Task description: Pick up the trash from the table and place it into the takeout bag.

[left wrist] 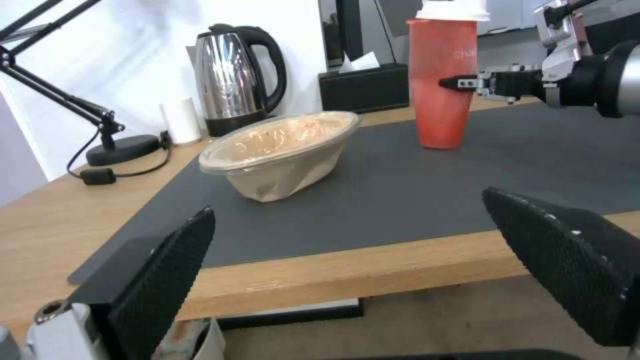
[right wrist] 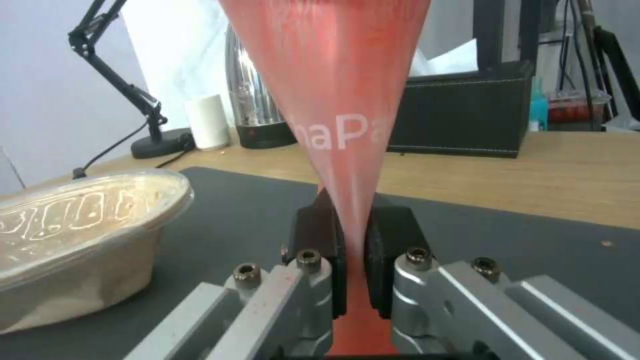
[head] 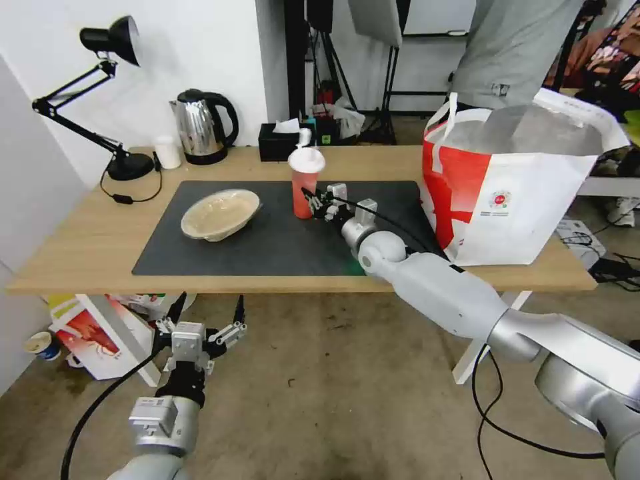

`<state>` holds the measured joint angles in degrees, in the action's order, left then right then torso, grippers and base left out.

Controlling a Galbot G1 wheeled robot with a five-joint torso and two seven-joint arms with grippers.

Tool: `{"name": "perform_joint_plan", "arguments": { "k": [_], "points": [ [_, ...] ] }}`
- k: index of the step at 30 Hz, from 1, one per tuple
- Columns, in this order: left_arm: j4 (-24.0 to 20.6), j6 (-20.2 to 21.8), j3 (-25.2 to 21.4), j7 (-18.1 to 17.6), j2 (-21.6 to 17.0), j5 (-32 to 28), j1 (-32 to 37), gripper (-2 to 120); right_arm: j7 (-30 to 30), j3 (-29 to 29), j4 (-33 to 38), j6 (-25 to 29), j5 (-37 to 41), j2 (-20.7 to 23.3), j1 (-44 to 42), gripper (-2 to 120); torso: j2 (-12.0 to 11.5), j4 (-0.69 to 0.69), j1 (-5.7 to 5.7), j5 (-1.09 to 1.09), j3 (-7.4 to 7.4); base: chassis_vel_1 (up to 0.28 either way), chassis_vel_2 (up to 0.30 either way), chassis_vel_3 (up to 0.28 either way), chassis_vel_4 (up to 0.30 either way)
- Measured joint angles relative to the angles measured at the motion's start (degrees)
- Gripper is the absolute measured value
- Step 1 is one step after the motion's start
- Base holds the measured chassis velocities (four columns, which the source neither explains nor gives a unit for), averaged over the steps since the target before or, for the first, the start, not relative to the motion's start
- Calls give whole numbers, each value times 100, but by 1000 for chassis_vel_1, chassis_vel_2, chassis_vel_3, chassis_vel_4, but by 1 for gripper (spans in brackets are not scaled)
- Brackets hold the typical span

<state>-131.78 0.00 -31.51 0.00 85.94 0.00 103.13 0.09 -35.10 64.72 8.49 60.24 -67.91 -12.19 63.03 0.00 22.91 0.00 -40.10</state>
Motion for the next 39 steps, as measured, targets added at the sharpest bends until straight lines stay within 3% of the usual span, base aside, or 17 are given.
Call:
{"name": "perform_joint_plan", "arguments": {
  "k": [10,16,23,39],
  "points": [
    [0,0,0,0,0,0,0,100,9,-9,226,6,73,176,-49,4,-1,3,1,1,-1,0,0,0,0],
    [0,0,0,0,0,0,0,100,113,9,581,-16,185,404,-41,4,-1,-3,1,0,-2,0,0,0,0],
    [0,0,0,0,0,0,0,100,251,18,1039,-19,346,645,105,4,-1,2,1,0,-1,0,0,0,0],
    [0,0,0,0,0,0,0,100,223,-73,2443,-160,672,1742,559,4,-1,0,1,1,-1,0,0,0,0]
  ]
}}
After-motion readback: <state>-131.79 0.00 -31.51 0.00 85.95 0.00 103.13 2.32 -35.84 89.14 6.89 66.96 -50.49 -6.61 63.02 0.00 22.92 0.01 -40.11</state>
